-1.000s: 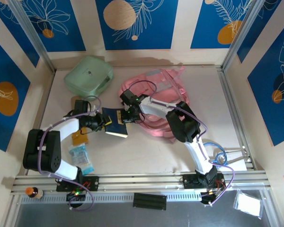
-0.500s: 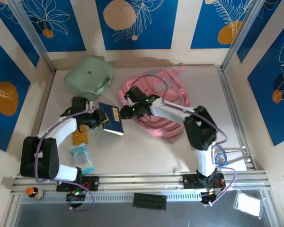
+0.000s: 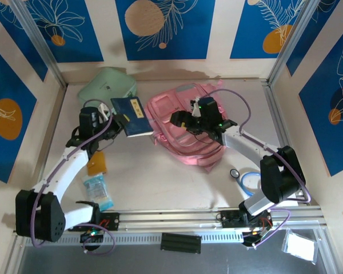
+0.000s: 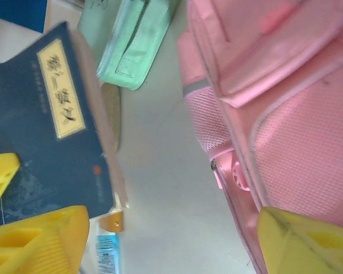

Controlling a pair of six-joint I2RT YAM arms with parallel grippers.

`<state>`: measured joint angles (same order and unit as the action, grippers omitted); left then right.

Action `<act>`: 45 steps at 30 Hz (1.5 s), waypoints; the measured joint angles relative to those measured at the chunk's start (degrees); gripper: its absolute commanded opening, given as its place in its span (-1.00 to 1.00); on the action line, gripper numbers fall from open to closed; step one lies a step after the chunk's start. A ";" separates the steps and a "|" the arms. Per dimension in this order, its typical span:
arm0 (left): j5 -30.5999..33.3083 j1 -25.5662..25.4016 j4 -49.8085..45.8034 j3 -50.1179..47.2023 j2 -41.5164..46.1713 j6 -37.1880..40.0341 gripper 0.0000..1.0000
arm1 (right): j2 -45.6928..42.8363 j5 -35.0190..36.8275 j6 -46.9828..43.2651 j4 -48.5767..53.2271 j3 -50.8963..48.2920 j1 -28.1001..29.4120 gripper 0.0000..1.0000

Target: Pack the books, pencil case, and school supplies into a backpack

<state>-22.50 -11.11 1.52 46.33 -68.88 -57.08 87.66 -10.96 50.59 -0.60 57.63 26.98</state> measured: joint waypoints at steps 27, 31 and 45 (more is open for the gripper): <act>26.01 -21.55 33.66 4.98 -21.44 -24.39 -1.00 | 6.62 -6.80 41.46 -32.17 -6.43 -1.79 0.54; 27.21 -22.01 34.16 4.98 -21.44 -25.40 -1.00 | 7.89 -5.64 42.62 -32.04 -3.45 -1.70 0.34; 27.85 -22.77 31.98 5.20 -22.21 -24.96 -0.09 | 9.62 -4.00 41.53 -29.81 -0.74 -2.67 -0.96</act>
<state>5.34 -33.89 33.50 51.53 -91.09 -82.04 97.27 -14.96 92.12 -30.41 56.88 24.32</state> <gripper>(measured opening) 0.321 0.103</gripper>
